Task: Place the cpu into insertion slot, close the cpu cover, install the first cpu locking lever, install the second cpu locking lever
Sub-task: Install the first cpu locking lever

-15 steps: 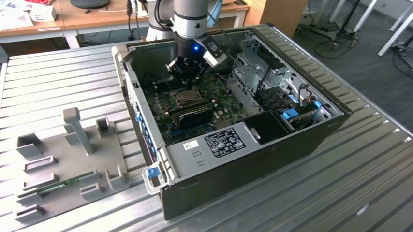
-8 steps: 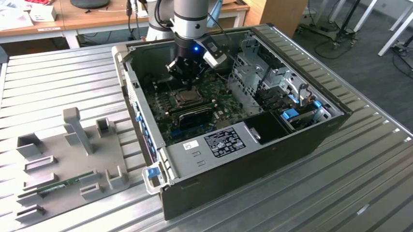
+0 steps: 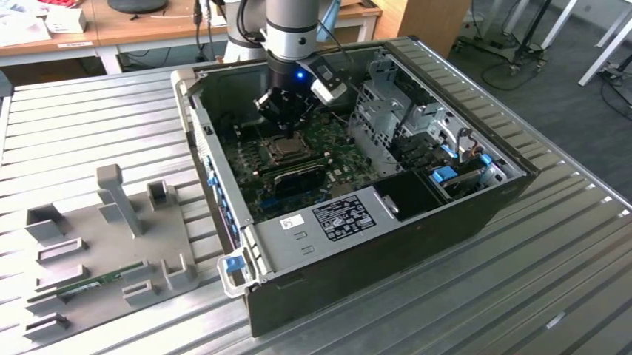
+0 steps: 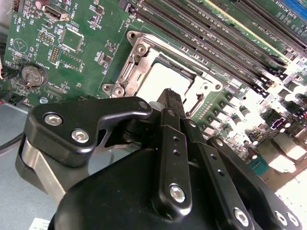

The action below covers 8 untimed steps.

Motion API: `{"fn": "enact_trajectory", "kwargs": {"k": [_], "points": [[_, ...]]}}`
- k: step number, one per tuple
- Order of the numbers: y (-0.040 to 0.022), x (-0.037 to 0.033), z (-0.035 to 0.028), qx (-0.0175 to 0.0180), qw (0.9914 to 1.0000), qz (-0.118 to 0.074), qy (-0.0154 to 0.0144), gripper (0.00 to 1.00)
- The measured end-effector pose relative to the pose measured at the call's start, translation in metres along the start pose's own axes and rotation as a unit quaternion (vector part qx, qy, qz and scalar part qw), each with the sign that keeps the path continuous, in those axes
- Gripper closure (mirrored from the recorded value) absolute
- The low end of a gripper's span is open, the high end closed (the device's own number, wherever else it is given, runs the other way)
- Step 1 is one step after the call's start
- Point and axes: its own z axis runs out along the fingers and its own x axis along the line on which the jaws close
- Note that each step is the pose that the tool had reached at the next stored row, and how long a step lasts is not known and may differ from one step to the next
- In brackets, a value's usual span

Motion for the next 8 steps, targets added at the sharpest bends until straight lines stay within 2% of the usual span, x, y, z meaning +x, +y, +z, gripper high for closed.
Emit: {"fn": "enact_trajectory", "kwargs": {"k": [8], "points": [[0.0, 0.0, -0.0035, 0.0001, 1.0, 0.0, 0.0001, 0.9]]}}
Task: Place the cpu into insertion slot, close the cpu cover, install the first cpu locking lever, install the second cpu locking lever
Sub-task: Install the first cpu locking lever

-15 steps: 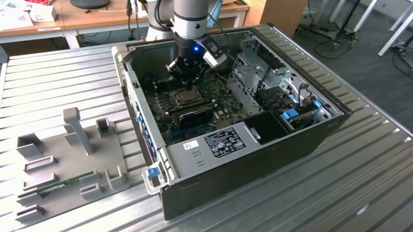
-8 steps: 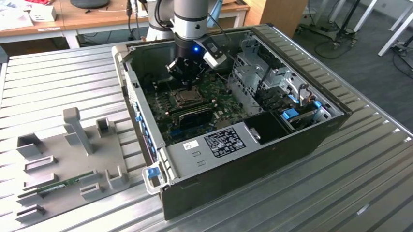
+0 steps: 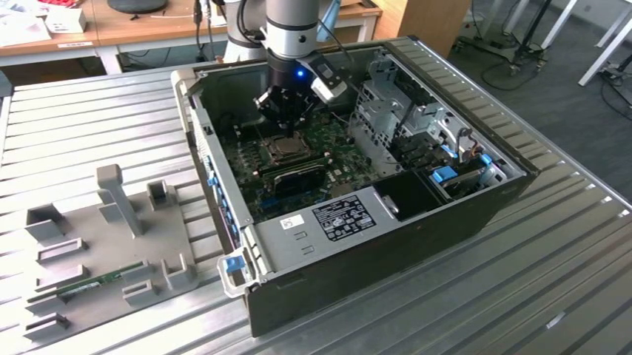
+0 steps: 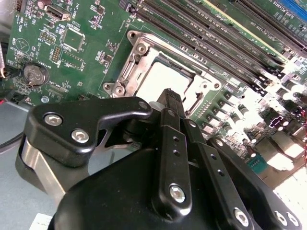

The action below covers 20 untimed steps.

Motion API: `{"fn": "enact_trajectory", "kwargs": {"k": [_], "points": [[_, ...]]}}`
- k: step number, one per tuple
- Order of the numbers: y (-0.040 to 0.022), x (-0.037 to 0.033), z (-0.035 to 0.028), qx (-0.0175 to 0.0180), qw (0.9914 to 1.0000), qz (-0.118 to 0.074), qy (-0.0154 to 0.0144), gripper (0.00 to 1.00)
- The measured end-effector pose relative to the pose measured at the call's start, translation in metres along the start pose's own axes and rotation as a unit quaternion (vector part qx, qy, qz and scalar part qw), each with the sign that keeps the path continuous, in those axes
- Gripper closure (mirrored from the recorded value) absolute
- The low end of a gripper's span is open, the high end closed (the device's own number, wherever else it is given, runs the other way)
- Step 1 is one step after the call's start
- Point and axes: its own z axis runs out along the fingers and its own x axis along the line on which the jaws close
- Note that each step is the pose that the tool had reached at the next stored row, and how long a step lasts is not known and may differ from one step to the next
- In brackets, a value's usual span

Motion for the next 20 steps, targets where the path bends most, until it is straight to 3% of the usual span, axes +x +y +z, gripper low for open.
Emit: {"fn": "enact_trajectory", "kwargs": {"k": [10, 20], "points": [[0.0001, -0.0002, -0.0083, 0.0, 1.0, 0.0, 0.0, 0.9], [0.0, 0.0027, -0.0087, 0.0001, 1.0, 0.0, -0.0013, 0.9]]}}
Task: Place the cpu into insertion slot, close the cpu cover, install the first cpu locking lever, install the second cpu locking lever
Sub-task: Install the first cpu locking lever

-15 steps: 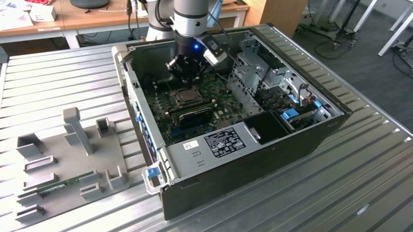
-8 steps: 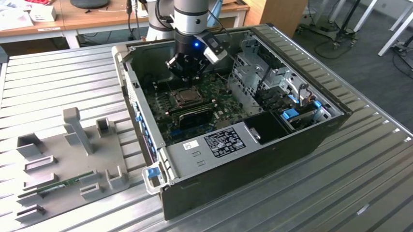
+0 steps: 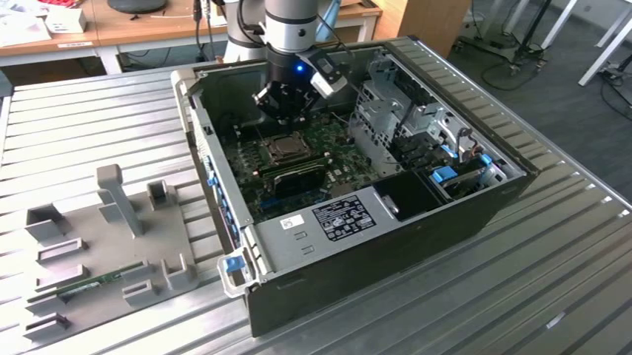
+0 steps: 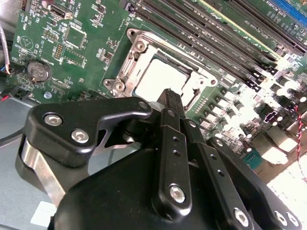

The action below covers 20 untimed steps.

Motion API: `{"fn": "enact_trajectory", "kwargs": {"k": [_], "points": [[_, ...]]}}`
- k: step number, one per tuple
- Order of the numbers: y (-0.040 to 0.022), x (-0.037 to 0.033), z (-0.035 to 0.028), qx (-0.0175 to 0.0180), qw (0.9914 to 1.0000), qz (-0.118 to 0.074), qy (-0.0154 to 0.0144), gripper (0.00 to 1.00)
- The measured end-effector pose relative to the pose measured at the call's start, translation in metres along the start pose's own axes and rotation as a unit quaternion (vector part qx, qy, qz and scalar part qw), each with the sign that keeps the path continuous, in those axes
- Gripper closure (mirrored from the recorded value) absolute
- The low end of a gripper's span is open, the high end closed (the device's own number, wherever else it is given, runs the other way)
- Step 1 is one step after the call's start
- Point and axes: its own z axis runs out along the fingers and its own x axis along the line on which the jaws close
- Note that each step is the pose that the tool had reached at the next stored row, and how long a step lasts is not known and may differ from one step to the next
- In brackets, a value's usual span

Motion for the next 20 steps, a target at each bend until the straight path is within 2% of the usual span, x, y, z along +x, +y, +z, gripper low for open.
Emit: {"fn": "enact_trajectory", "kwargs": {"k": [10, 20], "points": [[-0.0001, 0.0204, -0.0005, -0.0001, 0.99994, 0.0, -0.0107, 0.9], [-0.0001, 0.0214, -0.0014, 0.0, 0.99994, 0.0, -0.0109, 0.9]]}}
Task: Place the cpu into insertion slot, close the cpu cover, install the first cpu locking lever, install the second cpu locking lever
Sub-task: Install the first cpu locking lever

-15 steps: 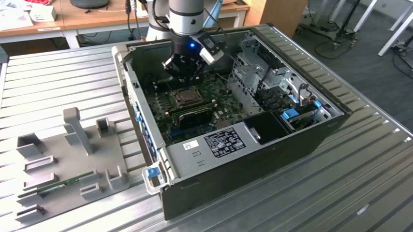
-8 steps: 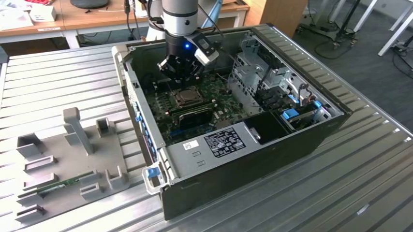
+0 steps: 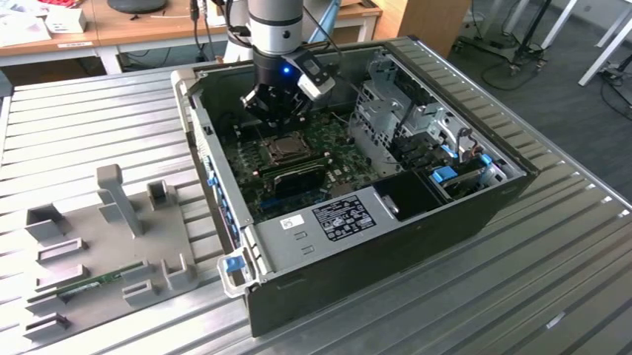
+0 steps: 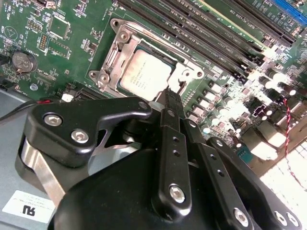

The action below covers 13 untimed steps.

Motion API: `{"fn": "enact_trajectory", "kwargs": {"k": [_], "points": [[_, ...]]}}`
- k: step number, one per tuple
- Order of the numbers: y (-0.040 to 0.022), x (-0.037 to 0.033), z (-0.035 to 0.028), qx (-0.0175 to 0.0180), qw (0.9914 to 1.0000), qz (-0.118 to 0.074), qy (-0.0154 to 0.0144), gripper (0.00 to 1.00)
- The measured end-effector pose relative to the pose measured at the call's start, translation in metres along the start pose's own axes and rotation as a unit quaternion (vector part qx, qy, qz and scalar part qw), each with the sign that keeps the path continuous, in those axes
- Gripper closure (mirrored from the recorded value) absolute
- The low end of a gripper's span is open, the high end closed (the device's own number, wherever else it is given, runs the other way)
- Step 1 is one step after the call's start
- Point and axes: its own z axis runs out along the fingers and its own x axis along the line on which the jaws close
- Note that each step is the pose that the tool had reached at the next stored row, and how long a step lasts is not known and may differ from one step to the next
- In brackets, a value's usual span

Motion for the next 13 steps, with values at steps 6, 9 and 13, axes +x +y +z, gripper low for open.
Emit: {"fn": "enact_trajectory", "kwargs": {"k": [6, 9, 13], "points": [[-0.0001, -0.0004, -0.0062, -0.0002, 1.0, 0.0, 0.0007, 0.9], [-0.0001, -0.0005, -0.0079, -0.0003, 1.0, 0.0, 0.0015, 0.9], [-0.0001, -0.0005, -0.008, -0.0003, 1.0, 0.0, 0.0016, 0.9]]}}
